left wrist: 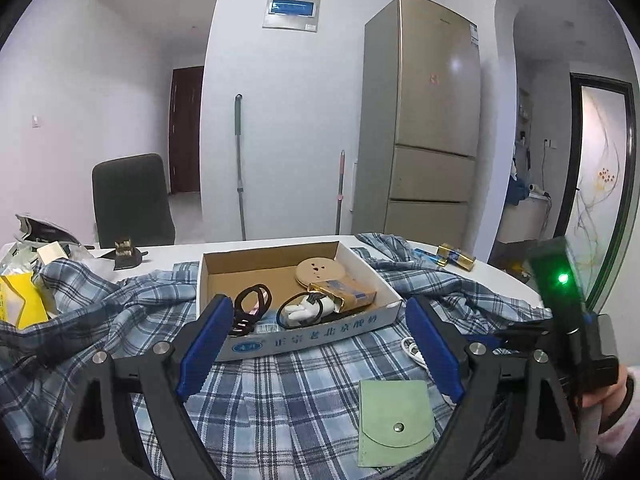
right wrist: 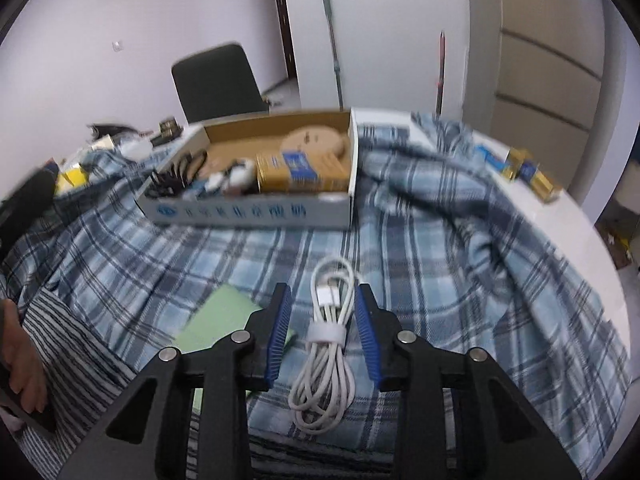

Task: Organize soft objects
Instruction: 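Grasp the coiled white USB cable with the right gripper, then grasp the green snap pouch with the left gripper while the right gripper holds the cable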

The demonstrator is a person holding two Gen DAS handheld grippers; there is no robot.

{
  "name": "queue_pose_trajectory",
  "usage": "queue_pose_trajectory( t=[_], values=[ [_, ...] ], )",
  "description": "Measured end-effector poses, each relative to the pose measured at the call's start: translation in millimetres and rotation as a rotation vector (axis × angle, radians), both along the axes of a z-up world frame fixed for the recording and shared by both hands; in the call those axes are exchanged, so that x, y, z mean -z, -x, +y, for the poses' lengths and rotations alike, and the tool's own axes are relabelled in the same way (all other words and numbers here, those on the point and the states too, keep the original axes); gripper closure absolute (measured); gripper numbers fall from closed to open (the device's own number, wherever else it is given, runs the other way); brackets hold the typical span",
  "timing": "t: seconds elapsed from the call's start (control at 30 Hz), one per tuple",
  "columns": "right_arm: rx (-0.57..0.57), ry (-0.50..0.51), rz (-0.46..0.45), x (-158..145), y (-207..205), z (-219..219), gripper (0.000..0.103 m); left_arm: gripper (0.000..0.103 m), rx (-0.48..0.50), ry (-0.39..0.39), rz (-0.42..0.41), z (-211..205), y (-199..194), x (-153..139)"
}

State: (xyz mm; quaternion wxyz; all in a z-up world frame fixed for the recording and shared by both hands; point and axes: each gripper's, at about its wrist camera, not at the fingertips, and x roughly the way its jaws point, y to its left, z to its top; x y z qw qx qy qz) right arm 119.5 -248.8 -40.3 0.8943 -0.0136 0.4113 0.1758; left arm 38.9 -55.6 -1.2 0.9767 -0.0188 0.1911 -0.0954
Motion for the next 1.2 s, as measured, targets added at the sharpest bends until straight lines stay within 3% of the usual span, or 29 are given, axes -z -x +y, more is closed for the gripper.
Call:
queue_pose_trajectory(
  t=[0.13,0.47,0.6,0.77,0.87,1.07,1.2],
  values=[
    [-0.03,0.021,0.038,9,-2,5,0.076,0.013,0.005,-0.004,0.002,-2,0,3],
    [-0.009,0.067,0.055,16,-3,7,0.076,0.013,-0.004,0.026,0.03,4,-5,7],
    [-0.012,0.104,0.111,26,-9,12,0.076,0.013,-0.002,0.021,0.026,5,-5,7],
    [-0.01,0.092,0.104,27,-8,10,0.083,0.013,-0.001,0.019,0.028,4,-6,8],
    [-0.008,0.061,0.051,19,-2,7,0.083,0.013,0.002,0.007,0.043,3,-8,8],
    [0.017,-0.019,-0.042,3,8,-3,0.083,0.013,0.036,-0.052,0.18,-8,-25,17],
    [0.076,-0.042,-0.11,-8,15,-11,0.083,0.013,0.069,-0.143,0.373,-32,-39,32]
  ],
)
